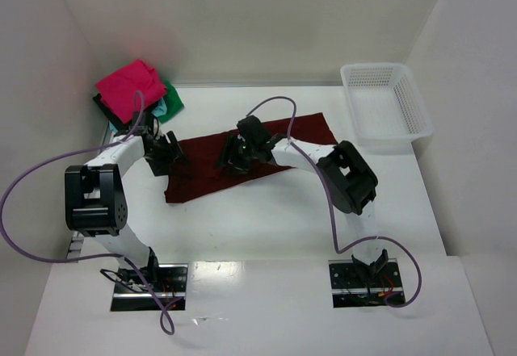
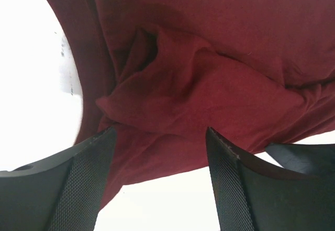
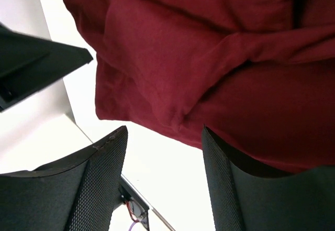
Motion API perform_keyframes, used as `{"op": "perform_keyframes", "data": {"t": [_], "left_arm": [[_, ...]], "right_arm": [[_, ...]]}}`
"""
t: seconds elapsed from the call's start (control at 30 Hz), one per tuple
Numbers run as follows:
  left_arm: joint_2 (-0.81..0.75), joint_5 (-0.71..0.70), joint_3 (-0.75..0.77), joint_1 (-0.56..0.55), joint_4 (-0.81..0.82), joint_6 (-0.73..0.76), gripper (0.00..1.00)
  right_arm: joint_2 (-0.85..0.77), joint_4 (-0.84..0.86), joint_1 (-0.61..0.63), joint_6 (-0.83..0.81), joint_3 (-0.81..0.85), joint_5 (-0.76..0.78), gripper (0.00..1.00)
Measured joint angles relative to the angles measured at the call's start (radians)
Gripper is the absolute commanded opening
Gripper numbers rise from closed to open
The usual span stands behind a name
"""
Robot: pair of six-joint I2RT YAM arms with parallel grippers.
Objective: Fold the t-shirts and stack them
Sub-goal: Fold the other side of the tshirt into a rectangle
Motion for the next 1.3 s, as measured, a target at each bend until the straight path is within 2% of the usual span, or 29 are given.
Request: {"op": "perform_keyframes", "data": {"t": [0.23,0.37,0.53,0.57,0.73,0.8,0.87,1.07,1.2,1.27,1.3], "left_arm": [[0.01,0.011,0.0,0.015,0.008,0.024,0.68],[0.019,0.02,0.0,0.023,0.008,0.043,0.63],[0.026,0.023,0.0,0.032,0.008,0.063,0.45],[0.026,0.023,0.0,0.034,0.008,0.07,0.39],[0.026,0.026,0.0,0.043,0.008,0.078,0.3],[0.026,0.029,0.0,0.047,0.007,0.082,0.28],[0.027,0.03,0.0,0.05,0.007,0.093,0.22],[0.031,0.037,0.0,0.058,0.007,0.098,0.22],[0.031,0.048,0.0,0.062,0.006,0.103,0.4],[0.031,0.052,0.0,0.063,0.004,0.106,0.55],[0.031,0.055,0.0,0.063,0.002,0.109,0.59]], "right_arm": [[0.036,0.02,0.028,0.02,0.0,-0.011,0.58],[0.063,0.022,0.039,0.033,0.0,-0.014,0.5],[0.077,0.022,0.051,0.05,0.001,-0.017,0.33],[0.079,0.022,0.053,0.051,0.003,-0.018,0.31],[0.086,0.025,0.059,0.064,0.011,-0.015,0.24],[0.089,0.025,0.061,0.067,0.018,-0.01,0.19],[0.089,0.024,0.061,0.068,0.027,0.002,0.12],[0.089,0.003,0.062,0.059,0.071,0.045,0.03],[0.089,-0.02,0.062,0.043,0.111,0.068,0.0],[0.089,-0.027,0.062,0.035,0.132,0.083,0.0],[0.089,-0.03,0.062,0.03,0.142,0.09,0.0]]}}
